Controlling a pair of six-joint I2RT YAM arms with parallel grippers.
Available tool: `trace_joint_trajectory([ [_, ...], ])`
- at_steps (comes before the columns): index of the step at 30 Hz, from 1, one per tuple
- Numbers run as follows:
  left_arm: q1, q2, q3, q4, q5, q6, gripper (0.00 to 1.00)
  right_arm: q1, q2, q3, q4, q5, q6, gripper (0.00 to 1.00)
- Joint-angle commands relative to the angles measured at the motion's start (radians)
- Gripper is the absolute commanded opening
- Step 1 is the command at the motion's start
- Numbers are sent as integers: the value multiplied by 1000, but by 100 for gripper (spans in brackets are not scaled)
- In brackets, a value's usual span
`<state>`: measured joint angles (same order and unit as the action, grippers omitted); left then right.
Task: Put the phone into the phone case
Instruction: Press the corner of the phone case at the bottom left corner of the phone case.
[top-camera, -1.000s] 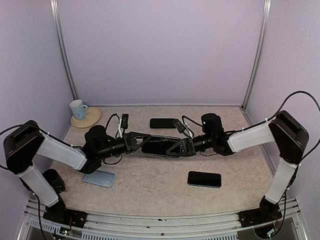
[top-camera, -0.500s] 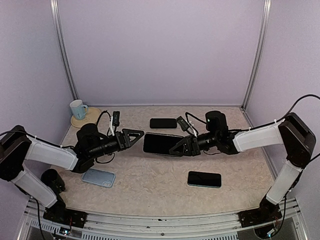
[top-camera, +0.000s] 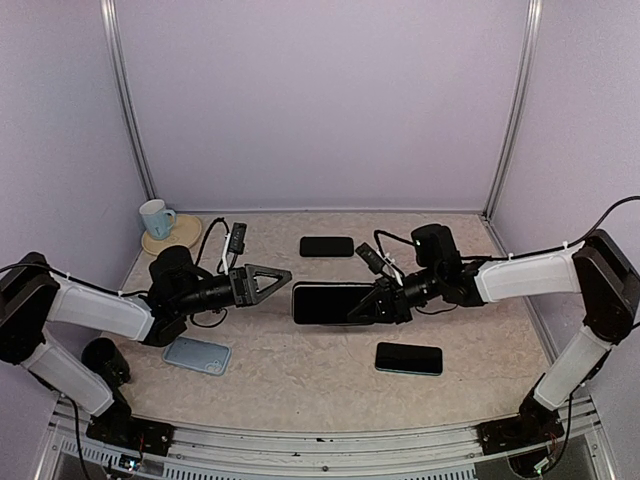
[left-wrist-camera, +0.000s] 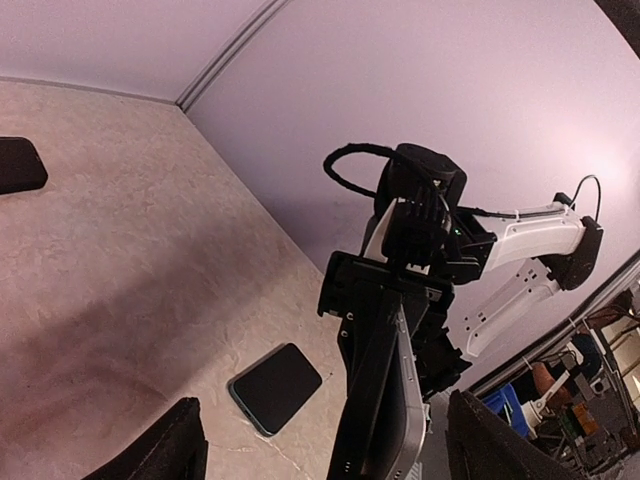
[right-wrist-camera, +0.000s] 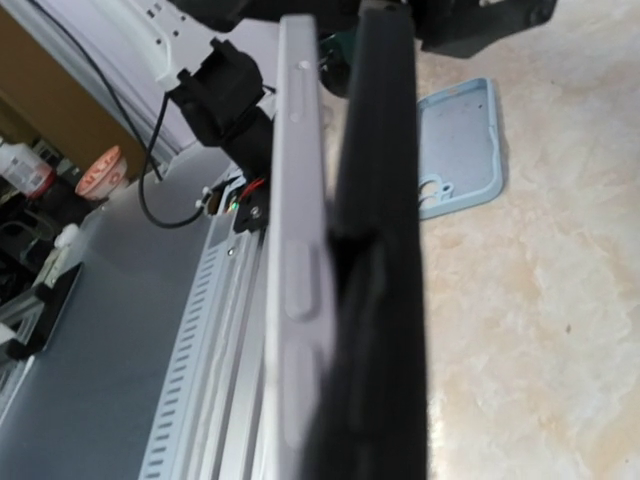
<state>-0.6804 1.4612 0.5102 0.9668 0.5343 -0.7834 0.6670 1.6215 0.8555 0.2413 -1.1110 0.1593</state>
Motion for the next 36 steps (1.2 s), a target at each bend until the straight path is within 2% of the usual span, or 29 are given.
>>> trace_joint_trajectory([
  [1,-12,6,19,51,99,15,81,10,-58,-1,-12,-62,-83,0],
  [10,-44,66,62,53,163,26,81,14,-46,17,-58,-33,-118,0],
  [18,-59,94,70,85,200,17,71,14,-42,11,-48,-20,-111,0],
  [27,-68,101,61,100,202,21,47,14,-14,14,-46,15,-91,0],
  [32,-74,107,56,118,196,15,25,14,-2,9,-35,20,-79,0],
  [36,-76,120,51,140,197,7,18,14,-1,8,-33,24,-76,0],
])
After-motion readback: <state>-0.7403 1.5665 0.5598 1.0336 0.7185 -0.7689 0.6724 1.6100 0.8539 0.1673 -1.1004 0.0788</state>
